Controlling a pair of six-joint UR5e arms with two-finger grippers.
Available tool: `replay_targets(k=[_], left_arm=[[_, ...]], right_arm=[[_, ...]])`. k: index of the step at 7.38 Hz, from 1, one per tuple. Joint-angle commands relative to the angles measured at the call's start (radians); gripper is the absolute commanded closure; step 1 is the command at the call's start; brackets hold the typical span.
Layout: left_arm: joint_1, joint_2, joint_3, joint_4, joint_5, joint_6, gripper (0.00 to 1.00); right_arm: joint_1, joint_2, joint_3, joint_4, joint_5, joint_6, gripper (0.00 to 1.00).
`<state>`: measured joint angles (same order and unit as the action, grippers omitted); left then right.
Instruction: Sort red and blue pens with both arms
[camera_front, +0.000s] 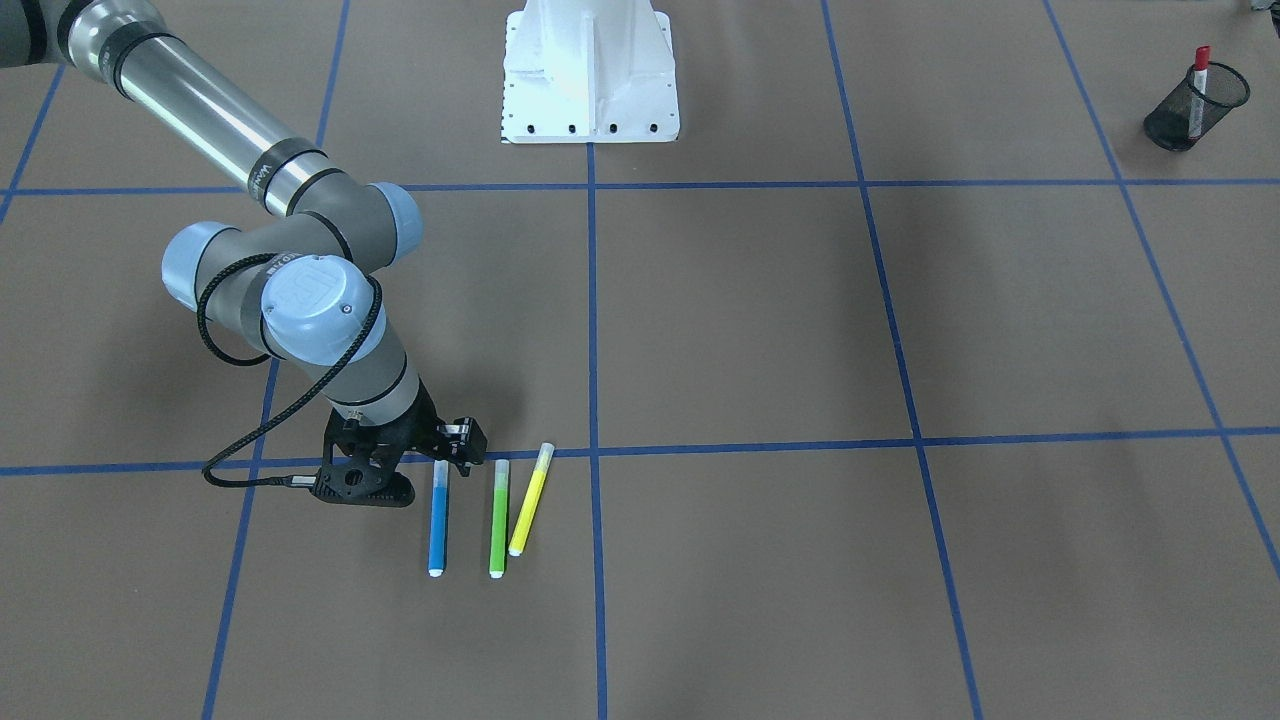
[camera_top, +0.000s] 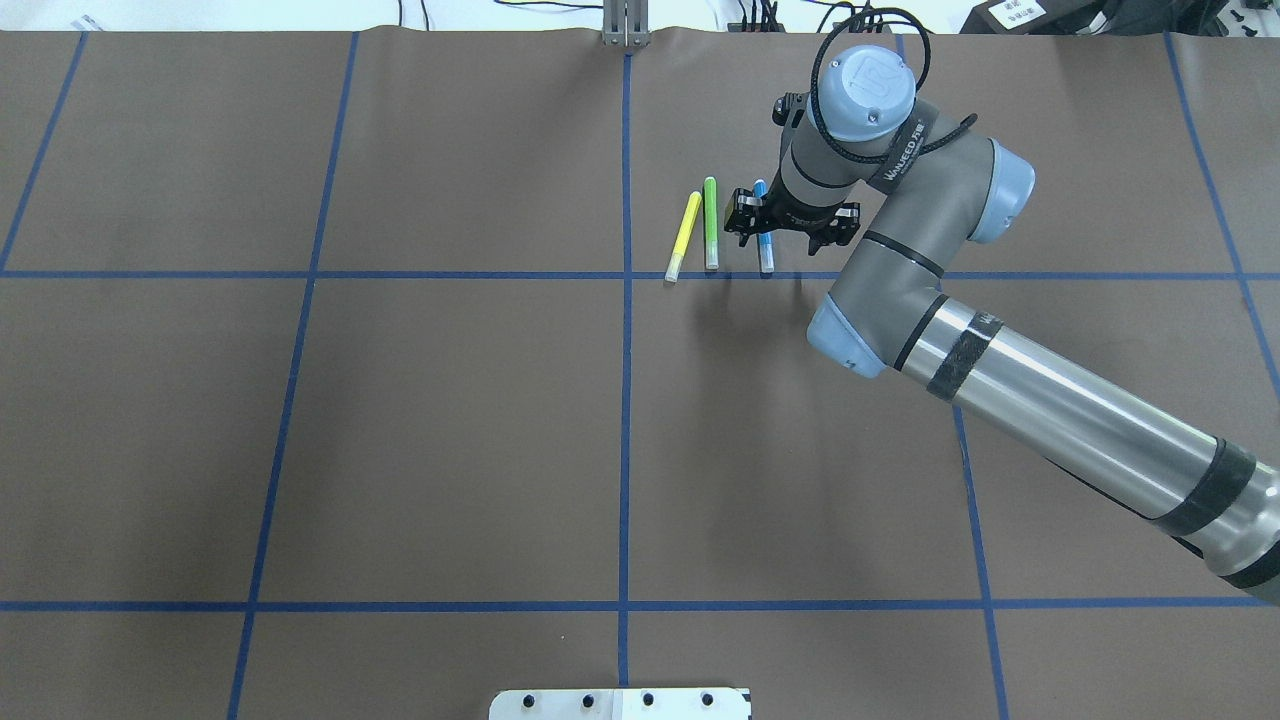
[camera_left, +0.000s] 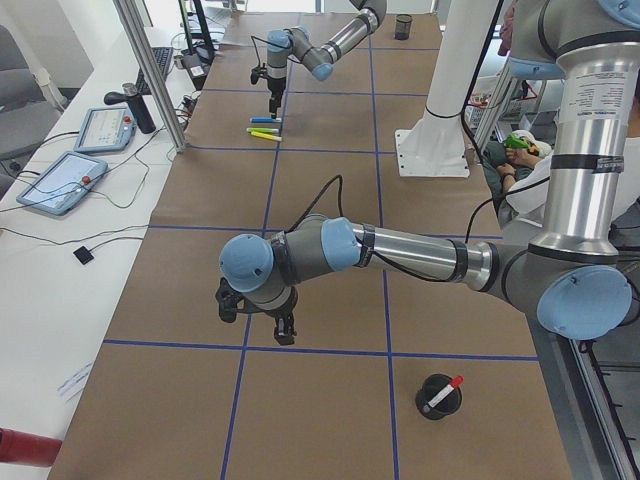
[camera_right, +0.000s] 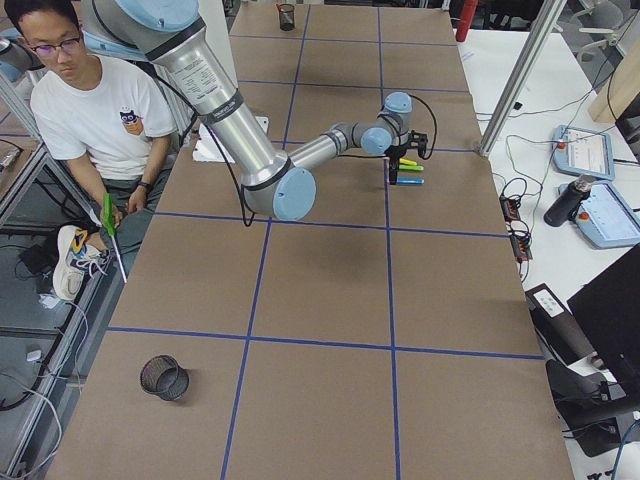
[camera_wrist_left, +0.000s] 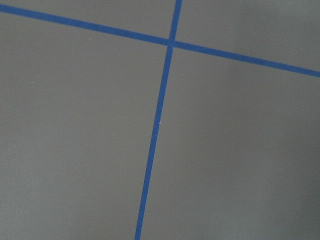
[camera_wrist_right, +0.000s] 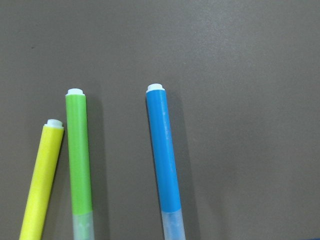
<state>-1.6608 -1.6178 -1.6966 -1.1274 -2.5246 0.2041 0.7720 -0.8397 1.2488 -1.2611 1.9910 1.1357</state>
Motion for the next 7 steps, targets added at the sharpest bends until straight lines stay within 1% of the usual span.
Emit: replay_targets(k=[1,2,3,6,7], left_arm=[[0.032,-0.001,0.009,-0.145,-0.008,-0.05,0.0],[0.032,0.001,0.009,-0.223,-0.006,-0.116,0.0],[0.032,0.001,0.009,-0.253,-0.006,-0.136,0.0],[0.032,0.001,-0.002,-0.252,-0.008,-0.141,0.0],[0.032,0.001,-0.002,-0.252,-0.008,-0.141,0.0]], right_arm=[[0.0,0.022,-0.04,0.002,-0.008,-0.004,0.15],[0.0,0.031,-0.052,0.002,-0.008,-0.004,0.23],[-0.002,0.033,-0.063,0.003,-0.008,-0.01,0.3],[-0.014,0.044,-0.081,0.006,-0.008,-0.013,0.31],[-0.019,0.044,-0.081,0.006,-0.008,-0.013,0.34]])
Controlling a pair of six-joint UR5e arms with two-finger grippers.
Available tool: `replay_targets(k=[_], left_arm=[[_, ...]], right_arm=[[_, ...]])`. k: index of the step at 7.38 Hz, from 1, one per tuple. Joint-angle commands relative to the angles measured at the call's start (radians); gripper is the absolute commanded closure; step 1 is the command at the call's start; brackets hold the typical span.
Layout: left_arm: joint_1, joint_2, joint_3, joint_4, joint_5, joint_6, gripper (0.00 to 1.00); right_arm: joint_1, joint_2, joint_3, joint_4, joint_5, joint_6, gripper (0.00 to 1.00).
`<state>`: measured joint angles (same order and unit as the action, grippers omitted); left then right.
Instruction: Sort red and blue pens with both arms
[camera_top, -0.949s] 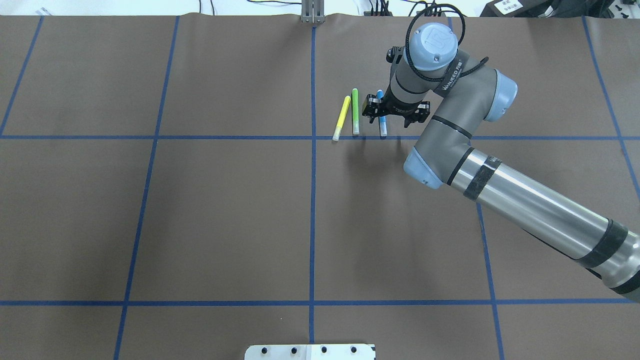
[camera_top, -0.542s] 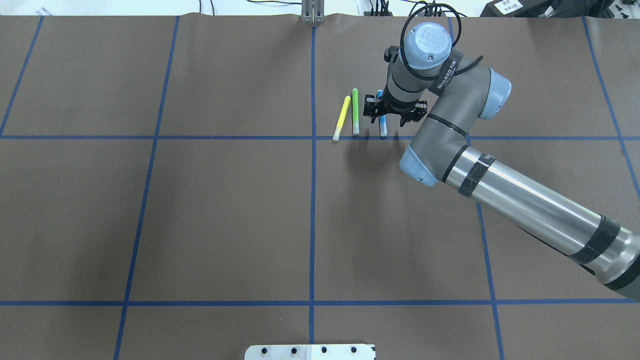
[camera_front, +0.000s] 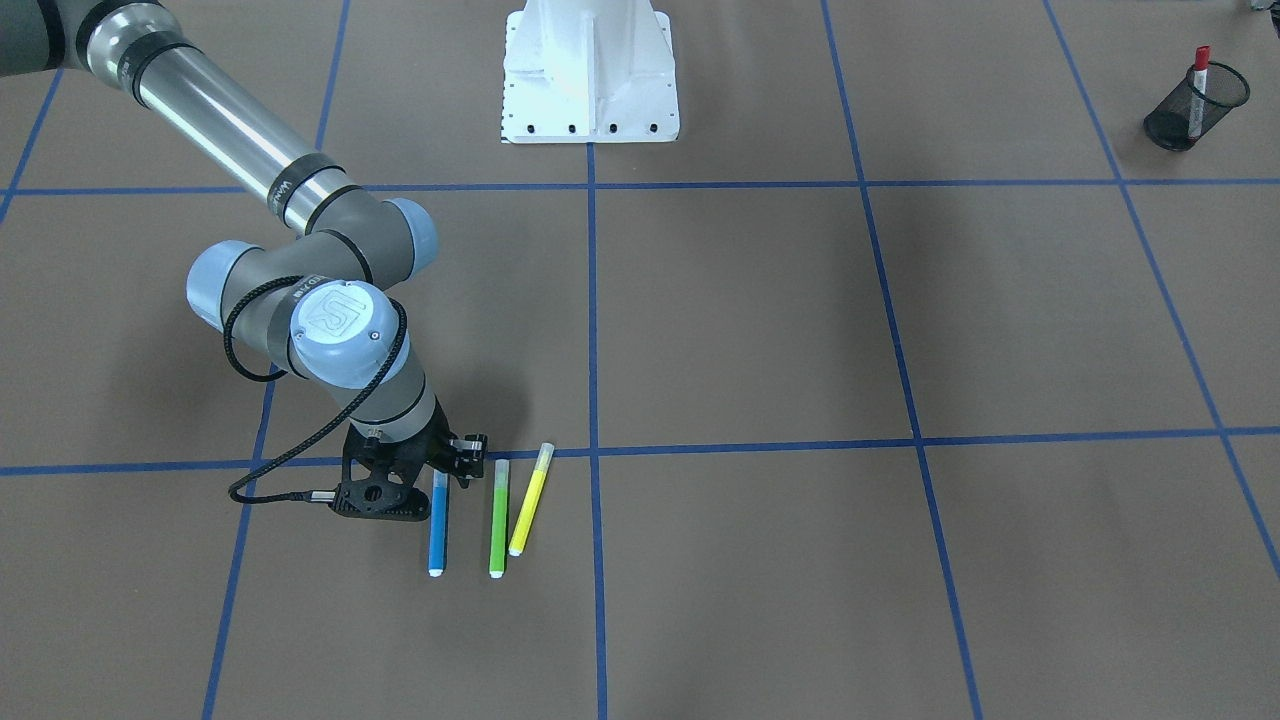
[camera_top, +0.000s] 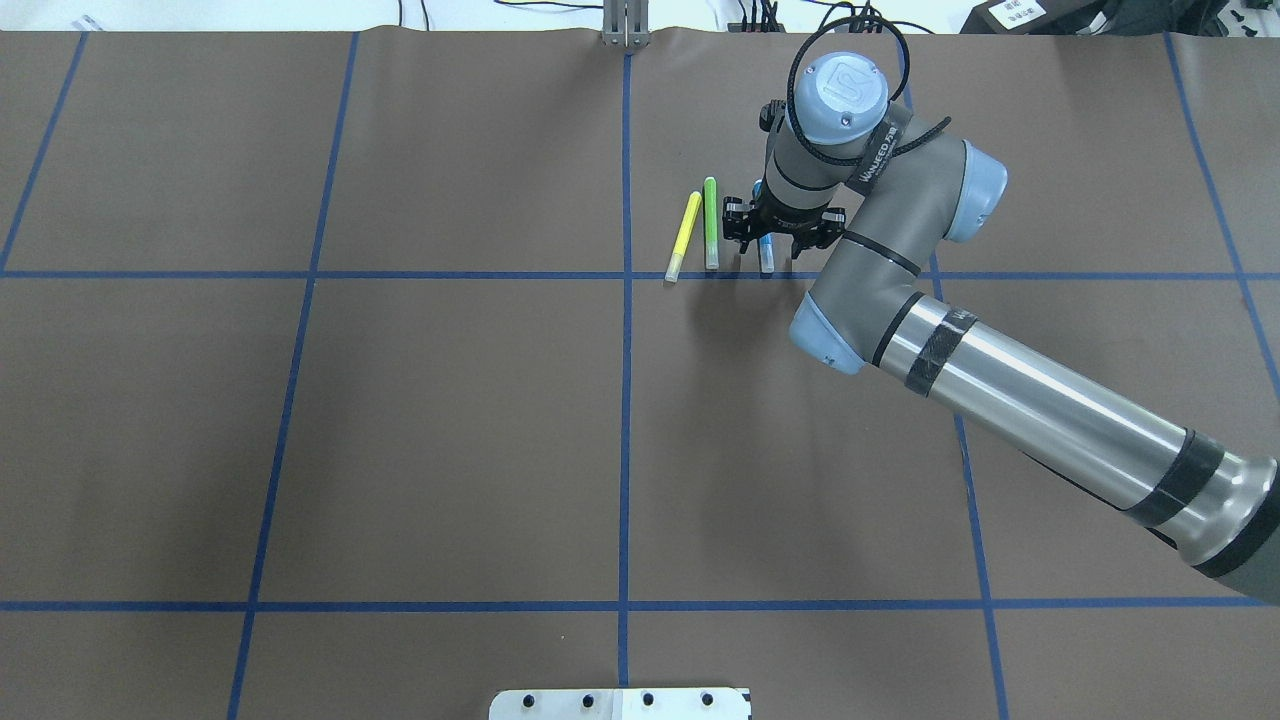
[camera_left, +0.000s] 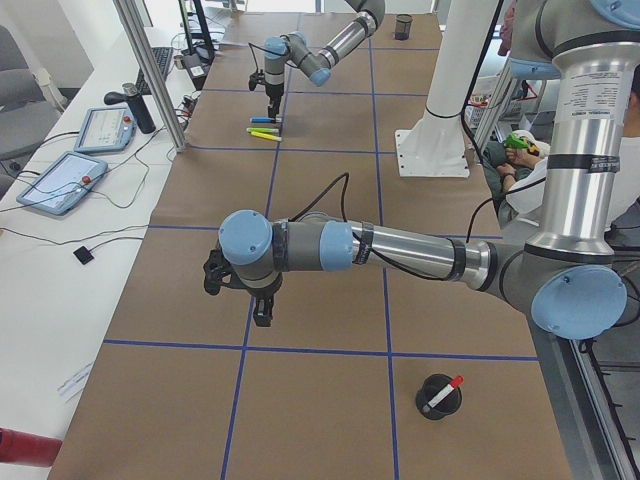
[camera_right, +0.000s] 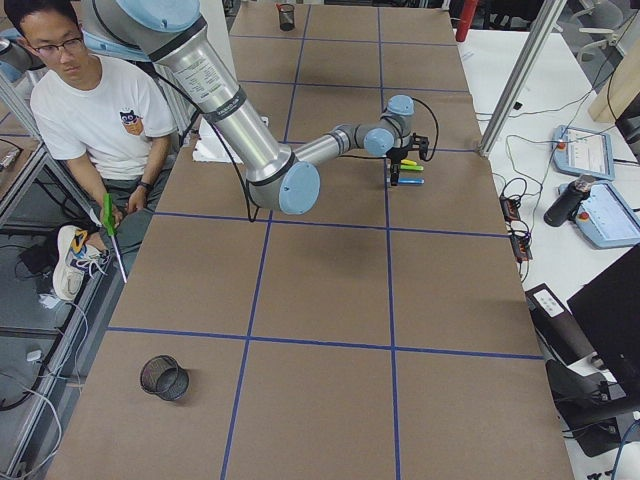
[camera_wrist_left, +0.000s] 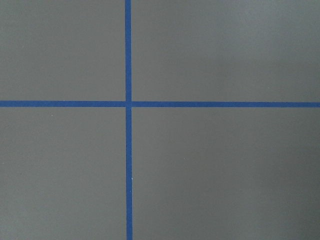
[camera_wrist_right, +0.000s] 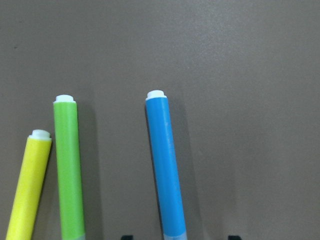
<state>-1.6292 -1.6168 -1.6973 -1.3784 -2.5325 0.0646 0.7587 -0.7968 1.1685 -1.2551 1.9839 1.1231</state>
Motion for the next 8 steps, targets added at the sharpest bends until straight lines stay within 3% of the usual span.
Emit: replay_targets(k=[1,2,3,4,6,8], left_arm=[[0.0,0.0,-0.001,0.001,0.0,-0.002,0.0],[0.0,0.0,-0.002,0.001,0.0,-0.003,0.0],[0.0,0.0,-0.002,0.002,0.0,-0.003,0.0],[0.0,0.002,-0.002,0.002,0.0,-0.003,0.0],[0.0,0.0,-0.002,0.002,0.0,-0.005,0.0],[0.003,-0.005,-0.004,-0.01,0.0,-0.079,0.0]], right_arm=[[-0.007,0.001,0.0,0.0,0.0,0.0,0.49],[-0.007,0.001,0.0,0.0,0.001,0.001,0.75],[-0.007,-0.001,0.0,0.0,0.001,0.0,0.94],[-0.007,-0.004,0.002,0.0,0.001,0.001,1.0],[0.005,-0.002,0.02,-0.003,0.01,0.015,1.0],[0.094,-0.015,0.062,-0.051,0.135,0.017,1.0]])
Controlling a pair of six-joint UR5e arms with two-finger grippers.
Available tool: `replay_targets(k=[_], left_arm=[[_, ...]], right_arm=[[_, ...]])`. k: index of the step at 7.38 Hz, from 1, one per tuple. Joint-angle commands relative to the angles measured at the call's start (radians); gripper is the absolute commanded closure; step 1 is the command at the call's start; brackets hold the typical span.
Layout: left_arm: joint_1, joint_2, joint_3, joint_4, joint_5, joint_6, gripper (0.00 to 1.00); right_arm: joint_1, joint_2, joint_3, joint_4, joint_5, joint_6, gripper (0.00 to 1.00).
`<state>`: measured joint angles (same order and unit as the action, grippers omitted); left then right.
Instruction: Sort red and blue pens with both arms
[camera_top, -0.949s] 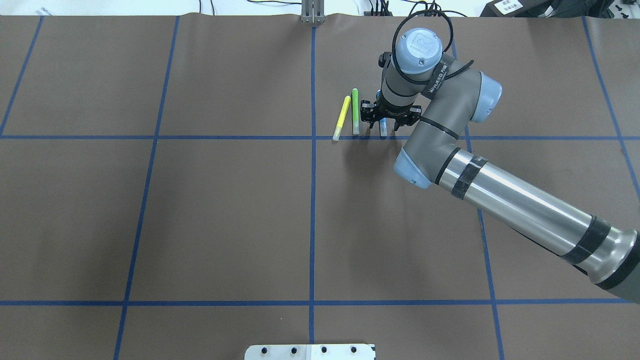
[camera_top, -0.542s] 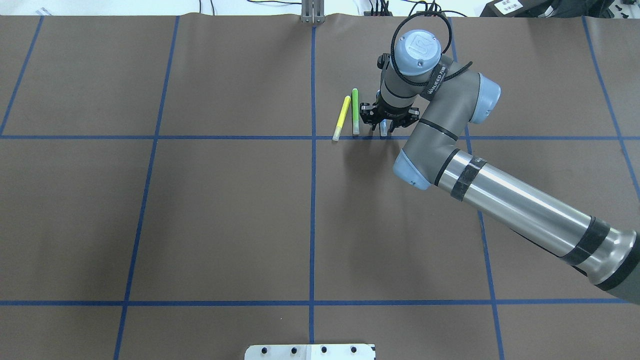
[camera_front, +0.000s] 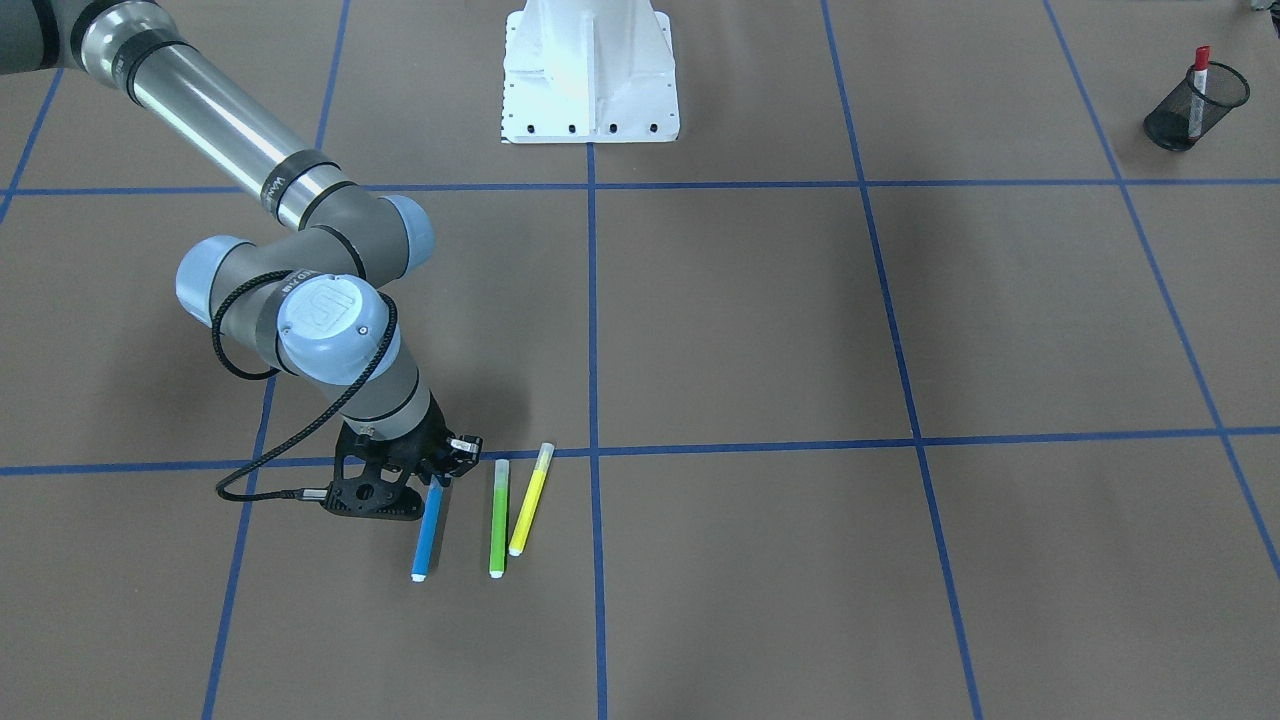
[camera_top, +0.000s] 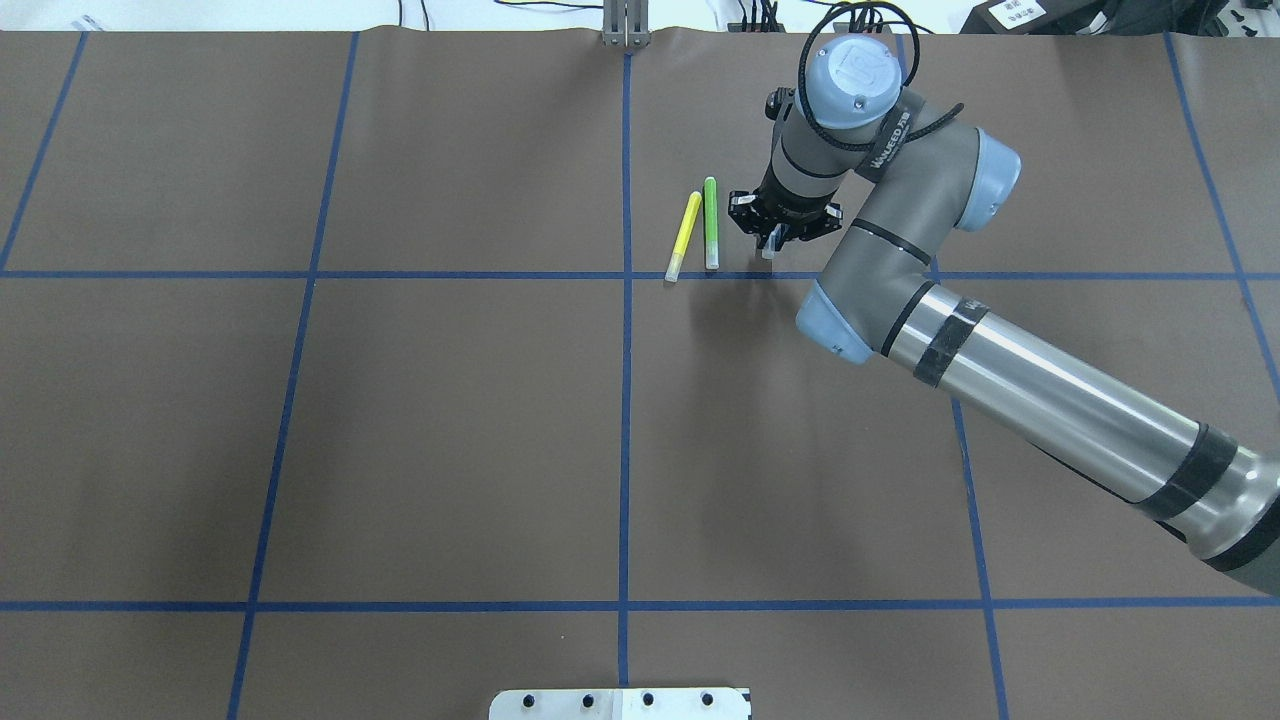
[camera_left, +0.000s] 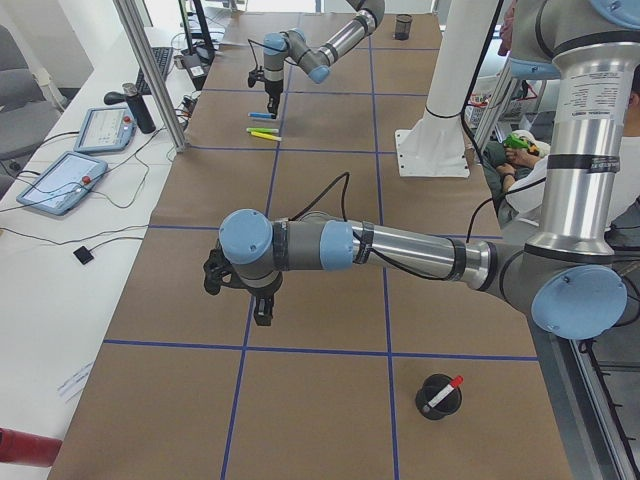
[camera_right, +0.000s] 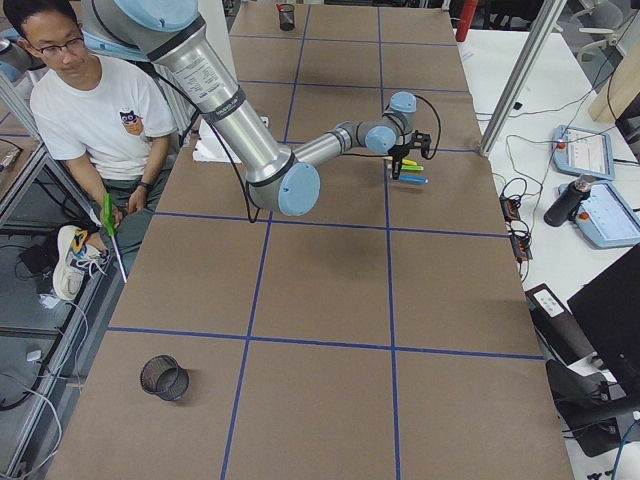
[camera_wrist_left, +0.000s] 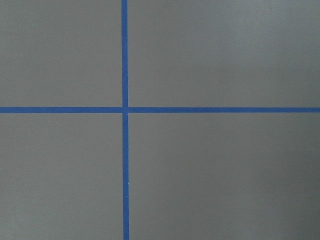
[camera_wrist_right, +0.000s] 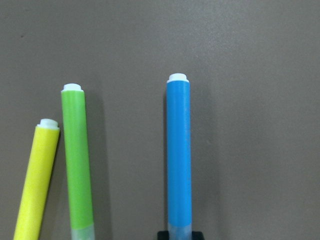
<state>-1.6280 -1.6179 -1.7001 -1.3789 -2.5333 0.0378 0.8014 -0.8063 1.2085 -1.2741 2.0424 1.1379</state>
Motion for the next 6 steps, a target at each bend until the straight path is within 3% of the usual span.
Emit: replay_targets(k=[1,4,6], left_arm=[[0.034,-0.008,0.004,-0.032,0.001,-0.059,0.0],[0.138,-0.051,0.057,-0.197,0.011,-0.182,0.0],[0.154,-0.112,0.105,-0.216,0.033,-0.223,0.0]], right_arm=[[0.089,-0.04,0.07,-0.059,0.112,0.002,1.0],[0.232,-0.166,0.144,-0.062,0.299,-0.017,1.0],[0.342,-0.27,0.192,-0.064,0.446,-0.017,1.0]])
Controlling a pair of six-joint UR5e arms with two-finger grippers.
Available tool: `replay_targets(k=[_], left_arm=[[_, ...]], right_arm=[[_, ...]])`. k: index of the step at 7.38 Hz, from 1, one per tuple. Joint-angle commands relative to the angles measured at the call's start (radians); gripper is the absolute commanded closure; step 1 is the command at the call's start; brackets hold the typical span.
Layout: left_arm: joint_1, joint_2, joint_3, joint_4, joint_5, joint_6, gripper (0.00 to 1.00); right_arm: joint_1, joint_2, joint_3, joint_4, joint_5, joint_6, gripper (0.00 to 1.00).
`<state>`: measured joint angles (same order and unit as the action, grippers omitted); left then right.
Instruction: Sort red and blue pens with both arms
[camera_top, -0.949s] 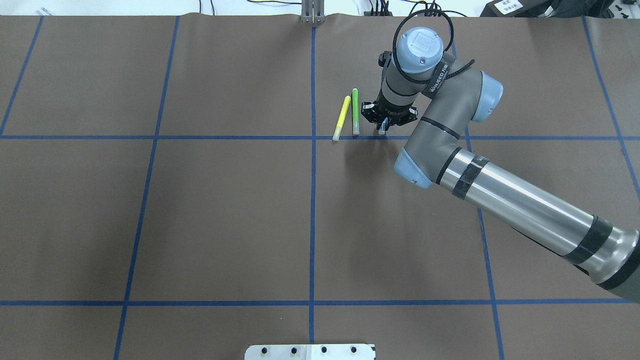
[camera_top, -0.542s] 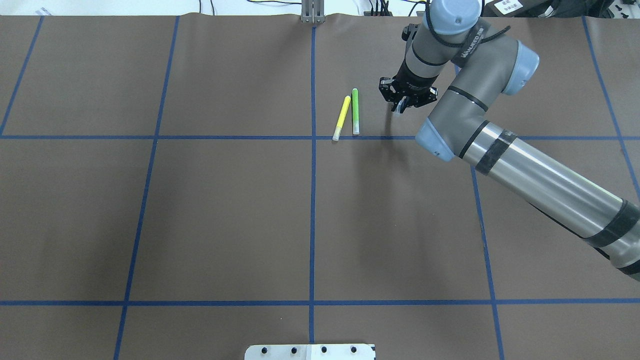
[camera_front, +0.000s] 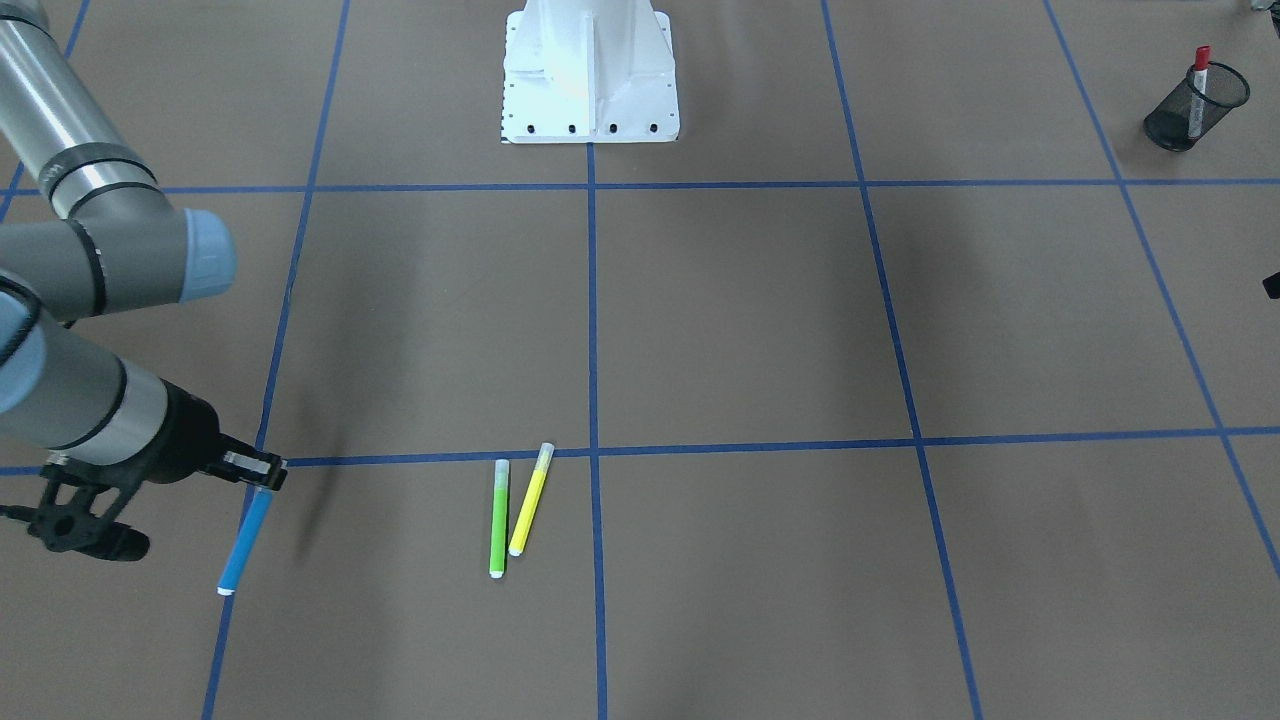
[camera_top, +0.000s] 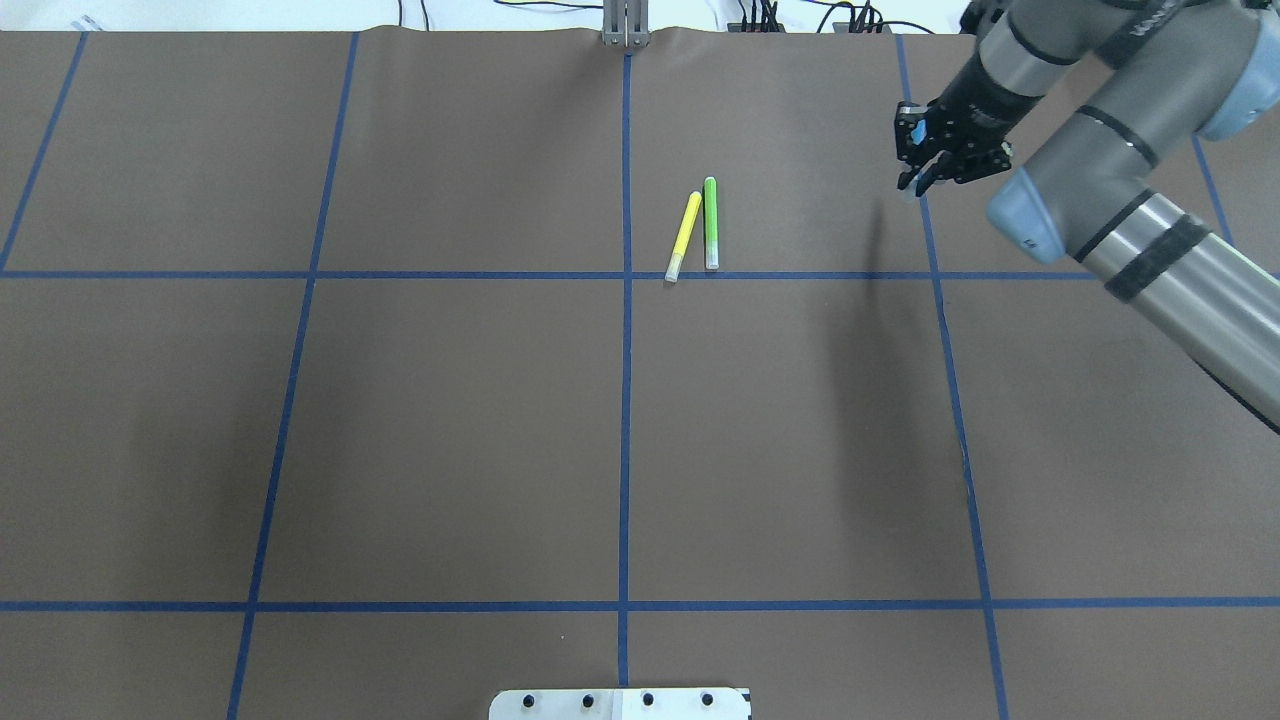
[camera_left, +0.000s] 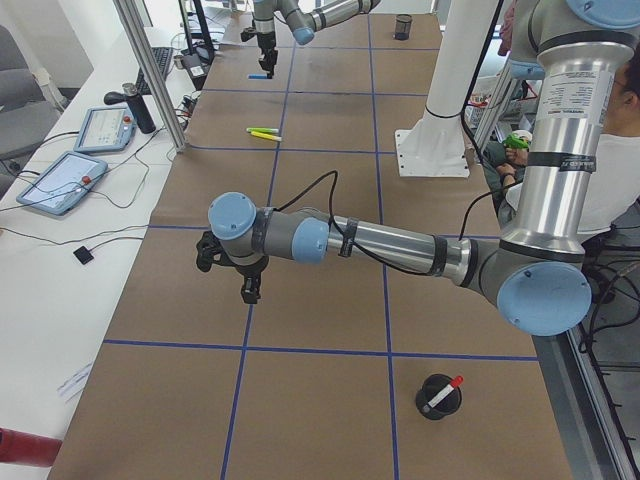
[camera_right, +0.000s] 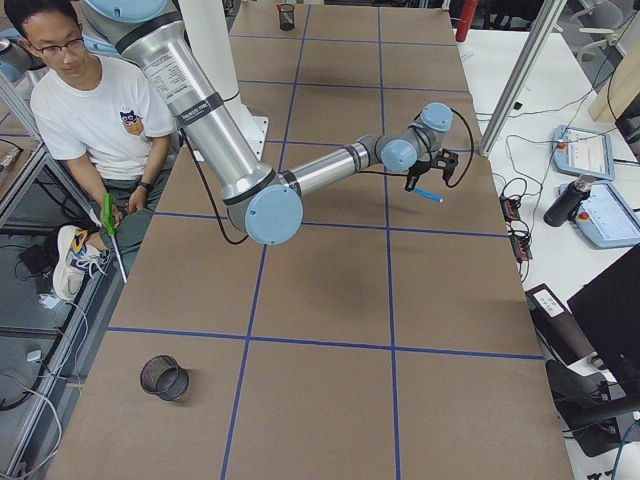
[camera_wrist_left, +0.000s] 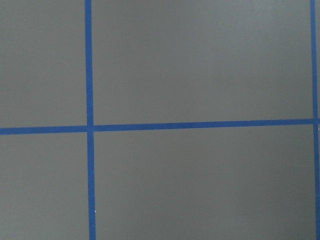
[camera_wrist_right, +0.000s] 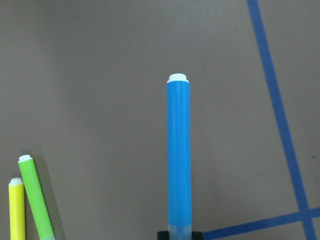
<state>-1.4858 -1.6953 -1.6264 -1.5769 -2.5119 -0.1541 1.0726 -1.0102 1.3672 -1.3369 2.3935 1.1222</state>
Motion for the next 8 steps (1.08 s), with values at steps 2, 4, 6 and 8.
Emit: replay_targets(k=[2,4,6,8], left_arm=[[0.018,-0.043,0.023,-0.018,0.011,-0.053,0.0],[0.019,-0.047,0.022,-0.018,0.011,-0.055,0.0],[0.021,-0.049,0.019,-0.02,0.01,-0.068,0.0],[0.041,-0.047,0.016,-0.054,0.011,-0.099,0.0]], right_arm=[[0.128,-0.18,0.111,0.001,0.095,-0.033,1.0],[0.182,-0.29,0.15,0.001,-0.007,-0.233,1.0],[0.234,-0.402,0.171,-0.002,-0.146,-0.492,1.0],[0.321,-0.48,0.167,-0.06,-0.177,-0.71,1.0]])
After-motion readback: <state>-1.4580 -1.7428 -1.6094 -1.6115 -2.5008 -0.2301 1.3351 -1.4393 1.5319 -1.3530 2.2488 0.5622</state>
